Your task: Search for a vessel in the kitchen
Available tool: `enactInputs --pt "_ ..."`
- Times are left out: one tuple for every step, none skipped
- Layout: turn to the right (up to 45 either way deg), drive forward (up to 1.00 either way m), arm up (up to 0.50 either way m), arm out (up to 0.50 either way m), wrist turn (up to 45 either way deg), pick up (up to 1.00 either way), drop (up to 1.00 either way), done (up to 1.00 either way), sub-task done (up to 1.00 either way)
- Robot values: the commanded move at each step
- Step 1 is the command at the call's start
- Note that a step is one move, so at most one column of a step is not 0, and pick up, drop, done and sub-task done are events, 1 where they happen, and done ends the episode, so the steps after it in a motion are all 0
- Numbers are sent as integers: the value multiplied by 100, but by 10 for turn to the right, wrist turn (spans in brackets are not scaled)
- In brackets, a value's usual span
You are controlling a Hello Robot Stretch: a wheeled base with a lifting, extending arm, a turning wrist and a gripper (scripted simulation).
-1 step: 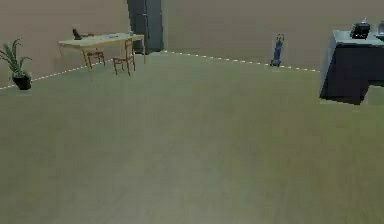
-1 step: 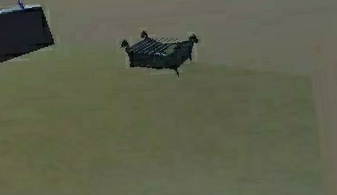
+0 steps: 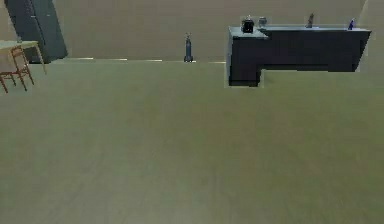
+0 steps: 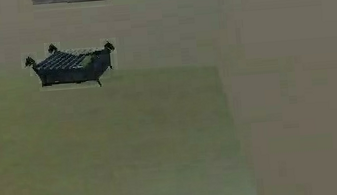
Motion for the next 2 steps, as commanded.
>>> enactInputs --pt "0 100 0 0 0 0 0 0 0" --pt "30 0 0 0 0 0 0 0 0"
